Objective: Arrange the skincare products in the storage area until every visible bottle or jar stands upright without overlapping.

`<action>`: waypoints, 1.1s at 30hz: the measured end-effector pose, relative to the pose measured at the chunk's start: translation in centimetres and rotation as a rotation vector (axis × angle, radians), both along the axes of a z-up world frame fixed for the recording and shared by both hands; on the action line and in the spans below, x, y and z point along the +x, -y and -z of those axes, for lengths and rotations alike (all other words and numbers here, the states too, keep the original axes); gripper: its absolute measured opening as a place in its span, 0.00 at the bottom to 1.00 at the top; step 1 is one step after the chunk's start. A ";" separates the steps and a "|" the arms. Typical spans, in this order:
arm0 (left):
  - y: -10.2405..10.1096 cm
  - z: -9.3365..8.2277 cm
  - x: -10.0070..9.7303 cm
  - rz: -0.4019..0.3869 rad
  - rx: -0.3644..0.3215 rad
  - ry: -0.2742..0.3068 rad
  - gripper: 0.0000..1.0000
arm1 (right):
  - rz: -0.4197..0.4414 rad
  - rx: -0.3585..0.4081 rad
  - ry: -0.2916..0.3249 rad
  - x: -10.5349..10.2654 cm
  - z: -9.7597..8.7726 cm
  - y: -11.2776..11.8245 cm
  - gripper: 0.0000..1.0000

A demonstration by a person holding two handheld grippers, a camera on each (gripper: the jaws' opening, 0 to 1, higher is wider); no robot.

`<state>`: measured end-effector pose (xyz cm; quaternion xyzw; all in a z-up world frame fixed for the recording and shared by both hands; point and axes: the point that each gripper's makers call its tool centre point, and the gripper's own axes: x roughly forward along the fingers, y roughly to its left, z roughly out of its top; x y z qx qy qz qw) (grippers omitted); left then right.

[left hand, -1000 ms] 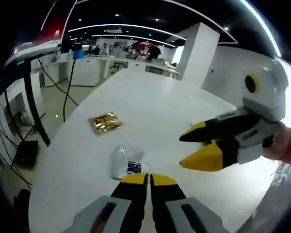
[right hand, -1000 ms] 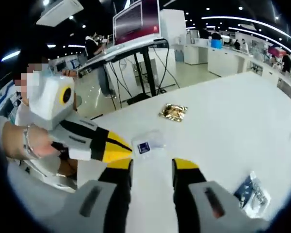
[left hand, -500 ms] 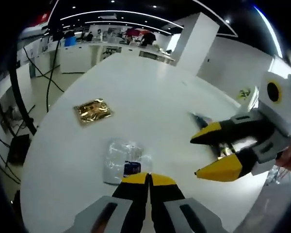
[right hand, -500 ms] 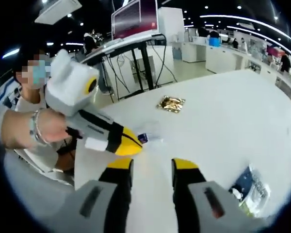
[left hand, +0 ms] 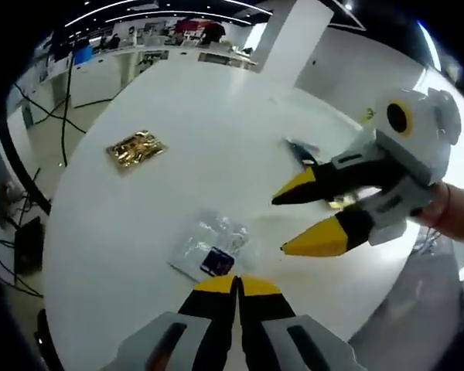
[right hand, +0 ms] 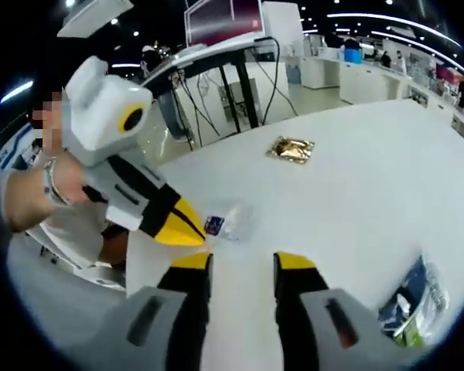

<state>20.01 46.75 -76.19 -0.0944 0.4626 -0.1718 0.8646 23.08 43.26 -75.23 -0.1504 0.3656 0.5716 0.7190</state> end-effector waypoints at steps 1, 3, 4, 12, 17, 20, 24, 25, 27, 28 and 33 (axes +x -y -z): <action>0.1 -0.4 -0.1 -0.011 -0.017 0.012 0.01 | -0.001 -0.002 0.000 0.0 0.1 0.0 0.32; -0.7 -1.3 0.4 -0.089 -0.016 0.077 0.01 | 0.002 -0.014 0.003 0.0 0.4 -0.1 0.32; -1.1 -1.5 0.4 -0.112 0.002 0.093 0.01 | 0.004 -0.015 0.001 0.0 0.6 -0.2 0.32; -1.2 0.6 -0.1 -0.074 0.095 0.030 0.01 | 0.051 0.028 -0.045 0.2 0.4 -1.5 0.32; -0.6 0.5 -0.2 0.027 0.109 0.062 0.01 | 0.050 0.037 -0.048 0.0 0.3 -1.8 0.32; -0.5 0.5 -0.4 0.042 0.122 0.062 0.01 | 0.045 0.031 -0.060 -0.2 0.7 -1.8 0.32; -0.5 0.5 -0.4 0.042 0.123 0.082 0.01 | 0.043 0.048 -0.111 -0.8 0.6 -2.1 0.30; -0.5 0.5 -0.4 0.043 0.123 0.087 0.01 | 0.050 0.051 -0.125 -0.8 0.5 -2.1 0.29; -0.4 0.5 -0.5 0.046 0.121 0.088 0.00 | 0.055 0.063 -0.175 -1.3 0.3 -2.4 0.23; -0.5 0.5 -0.5 0.044 0.120 0.084 0.00 | 0.061 0.061 -0.154 -1.1 0.1 -2.3 0.22; -0.5 0.5 -0.5 0.039 0.115 0.092 0.00 | 0.066 0.085 -0.160 -0.9 -0.8 -2.3 0.07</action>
